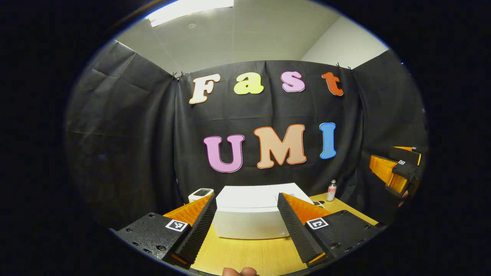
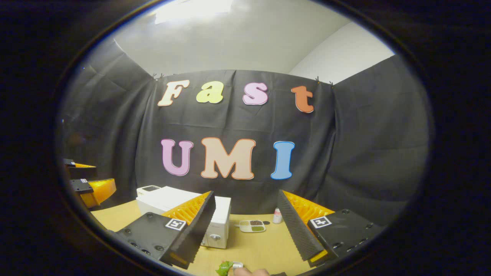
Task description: Open the microwave oven with the left hand, put the food in, and close the microwave oven.
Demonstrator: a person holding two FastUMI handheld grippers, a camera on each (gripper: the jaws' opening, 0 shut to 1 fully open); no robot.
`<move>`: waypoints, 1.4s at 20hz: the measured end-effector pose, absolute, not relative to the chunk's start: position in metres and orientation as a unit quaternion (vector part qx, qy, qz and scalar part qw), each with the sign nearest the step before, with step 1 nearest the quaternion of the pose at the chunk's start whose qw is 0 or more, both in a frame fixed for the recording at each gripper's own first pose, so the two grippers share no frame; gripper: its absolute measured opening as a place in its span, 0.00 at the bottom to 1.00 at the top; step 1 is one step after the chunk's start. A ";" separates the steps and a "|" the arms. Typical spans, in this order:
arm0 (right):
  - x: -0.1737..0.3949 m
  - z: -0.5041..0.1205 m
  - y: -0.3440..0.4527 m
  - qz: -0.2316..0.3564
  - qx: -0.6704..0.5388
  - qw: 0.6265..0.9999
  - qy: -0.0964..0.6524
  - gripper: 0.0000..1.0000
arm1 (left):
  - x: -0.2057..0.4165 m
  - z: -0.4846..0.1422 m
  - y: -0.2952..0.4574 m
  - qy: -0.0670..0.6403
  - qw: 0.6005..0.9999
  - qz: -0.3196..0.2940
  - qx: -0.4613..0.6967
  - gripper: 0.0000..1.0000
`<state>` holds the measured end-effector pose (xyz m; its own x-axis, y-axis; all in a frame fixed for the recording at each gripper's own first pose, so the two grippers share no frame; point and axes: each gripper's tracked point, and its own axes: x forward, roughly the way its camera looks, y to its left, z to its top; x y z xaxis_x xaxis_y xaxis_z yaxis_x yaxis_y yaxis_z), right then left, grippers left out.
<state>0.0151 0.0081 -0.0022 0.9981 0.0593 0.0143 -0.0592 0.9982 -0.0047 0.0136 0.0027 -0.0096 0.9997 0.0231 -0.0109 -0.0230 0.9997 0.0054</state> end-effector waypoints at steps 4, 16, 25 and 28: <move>0.020 -0.009 0.003 0.031 -0.018 0.999 -0.006 0.95 | 0.025 -0.012 -0.002 0.008 1.000 0.015 0.009 0.96; 0.022 -0.009 -0.002 0.034 -0.025 0.999 -0.021 0.96 | 0.031 -0.017 -0.010 0.012 1.000 0.014 0.013 0.96; 0.022 -0.007 0.002 0.054 -0.015 0.998 -0.030 0.96 | 0.033 -0.025 -0.010 0.020 1.000 0.020 0.012 0.96; 0.021 -0.006 0.000 0.055 -0.021 0.998 -0.032 0.96 | 0.033 -0.026 -0.012 0.020 0.999 0.019 0.016 0.96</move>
<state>0.0209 -0.0003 -0.0062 0.9920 0.1104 0.0616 -0.1078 0.9932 -0.0444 0.0333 -0.0121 -0.0261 0.9984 0.0386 -0.0404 -0.0373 0.9988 0.0321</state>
